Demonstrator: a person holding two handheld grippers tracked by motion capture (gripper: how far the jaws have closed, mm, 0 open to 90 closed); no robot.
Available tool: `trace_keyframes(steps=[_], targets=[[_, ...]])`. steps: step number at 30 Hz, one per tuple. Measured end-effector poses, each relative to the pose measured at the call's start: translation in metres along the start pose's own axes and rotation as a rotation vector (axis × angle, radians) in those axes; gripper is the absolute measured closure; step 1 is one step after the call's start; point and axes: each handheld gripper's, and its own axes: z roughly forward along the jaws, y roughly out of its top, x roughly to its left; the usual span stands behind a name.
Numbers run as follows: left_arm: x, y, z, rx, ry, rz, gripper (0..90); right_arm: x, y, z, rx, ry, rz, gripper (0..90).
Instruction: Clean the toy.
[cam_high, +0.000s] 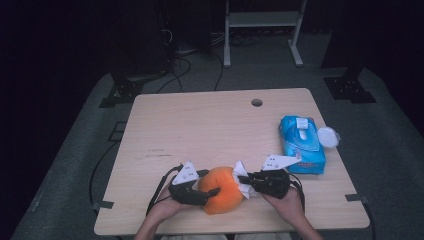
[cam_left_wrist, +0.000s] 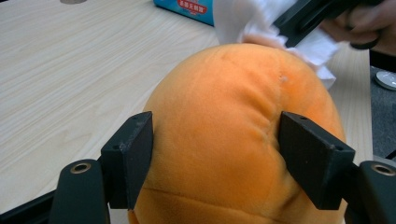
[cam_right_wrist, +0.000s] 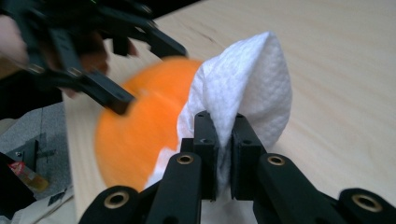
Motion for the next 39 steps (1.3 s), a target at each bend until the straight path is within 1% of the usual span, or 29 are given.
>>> trace_keyframes(steps=[1,2,4,5,6,7,8,9,10,12,14,16,18,19,21,22,23,24,26,27,28,30,32,33,34,35,36,37,39], targets=[[0.000,0.000,0.000,0.001,0.002,0.000,28.2,-0.004,-0.004,0.002,0.011,-0.007,0.016,82.5],[0.000,0.000,0.000,-0.001,0.002,-0.001,28.2,-0.013,-0.011,0.004,0.040,-0.040,0.040,82.5],[0.001,-0.001,-0.001,0.000,-0.002,-0.003,28.2,-0.014,-0.011,0.003,0.046,-0.046,0.041,82.5],[0.002,-0.001,-0.001,0.001,-0.002,-0.003,28.0,-0.013,-0.009,0.002,0.044,-0.052,0.035,82.5],[0.002,-0.001,-0.002,0.001,-0.002,-0.004,27.9,-0.011,-0.006,0.000,0.032,-0.052,0.025,82.5],[0.004,-0.002,-0.002,-0.005,-0.007,-0.012,27.9,-0.008,-0.003,-0.002,0.019,-0.045,0.021,82.5],[0.004,-0.003,-0.002,-0.009,-0.009,-0.018,27.8,-0.003,0.002,-0.004,-0.007,-0.021,0.011,82.5],[0.004,-0.003,-0.002,-0.011,-0.010,-0.020,27.7,0.000,0.006,-0.005,-0.021,-0.009,-0.003,82.5],[0.004,-0.003,-0.002,-0.010,-0.010,-0.018,27.6,0.003,0.008,-0.004,-0.024,-0.004,-0.017,82.5],[0.004,-0.002,-0.002,-0.010,-0.011,-0.013,27.3,0.003,0.004,0.000,-0.005,-0.003,-0.018,82.5],[0.002,-0.002,-0.001,-0.011,-0.009,-0.011,27.1,-0.006,-0.004,0.003,0.016,-0.007,0.019,82.4],[0.002,-0.001,-0.001,-0.011,-0.011,-0.007,26.3,-0.013,-0.010,0.004,0.050,-0.055,0.030,82.4],[0.001,-0.001,-0.001,-0.013,-0.013,-0.009,25.3,-0.016,-0.012,0.002,0.051,-0.058,0.048,82.4],[0.001,-0.001,-0.001,-0.014,-0.014,-0.008,24.8,-0.014,-0.008,0.000,0.032,-0.055,0.042,82.4],[-0.001,-0.001,0.001,-0.013,-0.018,-0.001,24.8,-0.007,0.000,-0.002,-0.002,-0.030,0.031,82.3],[-0.002,0.000,0.001,-0.015,-0.019,0.002,24.8,-0.001,0.006,-0.003,-0.024,-0.011,0.016,82.3],[-0.004,0.001,0.002,-0.014,-0.021,0.011,24.8,0.002,0.008,-0.003,-0.030,-0.003,0.006,82.3],[-0.006,0.001,0.002,-0.015,-0.024,0.013,24.5,0.007,0.012,-0.001,-0.033,0.005,-0.019,82.3],[-0.007,0.002,0.003,-0.018,-0.036,0.009,22.4,0.011,0.011,0.003,-0.012,0.000,-0.042,82.3],[-0.008,0.003,0.003,-0.026,-0.040,0.003,17.1,0.011,0.005,0.006,-0.003,0.011,-0.029,82.5],[-0.008,0.004,0.003,-0.032,-0.039,0.006,17.1,0.011,0.005,0.006,-0.003,0.011,-0.029,82.5],[-0.008,0.006,0.007,-0.035,-0.024,0.007,9.9,0.014,0.003,0.005,0.000,0.021,-0.039,82.4],[-0.009,0.005,0.010,-0.033,-0.024,0.001,9.4,0.016,0.006,0.003,-0.002,0.023,-0.053,82.4],[-0.009,0.004,0.012,-0.027,-0.029,-0.001,11.6,0.016,0.007,0.003,0.000,0.020,-0.058,82.4],[-0.011,0.004,0.012,-0.019,-0.017,0.022,18.0,0.015,0.007,0.003,0.002,0.015,-0.059,82.5],[-0.013,0.005,0.013,-0.014,0.004,0.047,28.4,0.011,0.007,0.003,-0.003,0.020,-0.038,82.5],[-0.015,0.009,0.012,-0.010,0.040,0.077,33.5,0.008,0.007,0.003,-0.007,0.023,-0.022,82.5],[-0.018,0.013,0.012,-0.020,0.072,0.101,38.4,0.005,0.008,0.004,-0.010,0.012,-0.013,82.5],[-0.024,0.019,0.013,-0.050,0.147,0.170,42.1,0.003,0.012,0.002,-0.026,-0.006,-0.010,82.5]])
